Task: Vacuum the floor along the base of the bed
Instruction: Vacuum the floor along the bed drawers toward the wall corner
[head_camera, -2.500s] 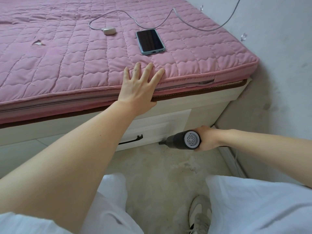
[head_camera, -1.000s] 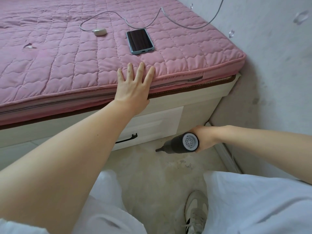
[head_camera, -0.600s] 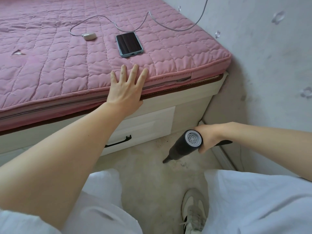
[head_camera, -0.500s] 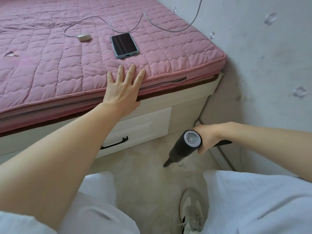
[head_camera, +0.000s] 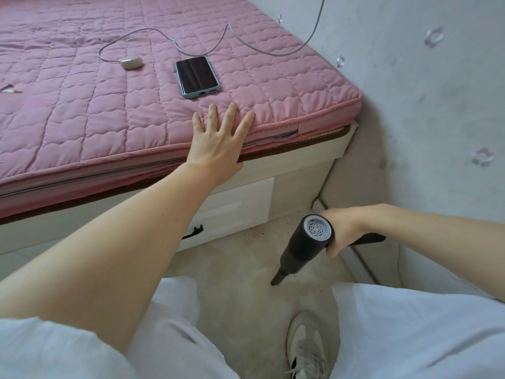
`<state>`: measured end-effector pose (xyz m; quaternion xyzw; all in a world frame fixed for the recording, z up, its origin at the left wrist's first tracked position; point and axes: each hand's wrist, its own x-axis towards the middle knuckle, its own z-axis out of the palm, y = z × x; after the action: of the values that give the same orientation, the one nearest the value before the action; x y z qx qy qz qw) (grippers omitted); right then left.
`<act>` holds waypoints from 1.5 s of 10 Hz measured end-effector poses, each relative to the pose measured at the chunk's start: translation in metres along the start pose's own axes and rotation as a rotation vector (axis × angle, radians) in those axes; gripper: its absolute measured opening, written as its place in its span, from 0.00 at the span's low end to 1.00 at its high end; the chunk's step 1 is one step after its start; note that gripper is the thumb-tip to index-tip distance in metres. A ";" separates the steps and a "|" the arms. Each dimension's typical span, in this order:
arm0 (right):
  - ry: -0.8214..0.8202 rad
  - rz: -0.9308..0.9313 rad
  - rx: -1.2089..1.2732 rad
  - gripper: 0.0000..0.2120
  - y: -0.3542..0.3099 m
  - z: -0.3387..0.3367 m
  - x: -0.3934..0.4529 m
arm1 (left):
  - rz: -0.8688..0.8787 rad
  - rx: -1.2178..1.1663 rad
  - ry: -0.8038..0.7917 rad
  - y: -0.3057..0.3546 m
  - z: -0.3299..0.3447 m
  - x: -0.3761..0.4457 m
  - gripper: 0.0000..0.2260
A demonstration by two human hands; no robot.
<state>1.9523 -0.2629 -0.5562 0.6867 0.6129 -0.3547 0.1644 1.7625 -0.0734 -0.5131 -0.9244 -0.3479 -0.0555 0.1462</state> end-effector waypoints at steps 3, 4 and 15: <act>0.062 0.011 0.060 0.12 0.000 0.002 0.008 | -0.002 0.011 0.000 0.001 0.002 -0.001 0.44; 0.088 0.024 0.060 0.10 0.001 0.002 0.014 | 0.000 0.015 0.007 0.001 0.002 -0.001 0.44; 0.230 -0.061 0.053 0.16 -0.016 0.006 0.053 | 0.016 0.011 0.028 0.000 0.007 0.000 0.43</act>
<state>1.9354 -0.2251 -0.5934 0.7079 0.6387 -0.2947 0.0639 1.7629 -0.0715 -0.5193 -0.9254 -0.3390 -0.0652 0.1564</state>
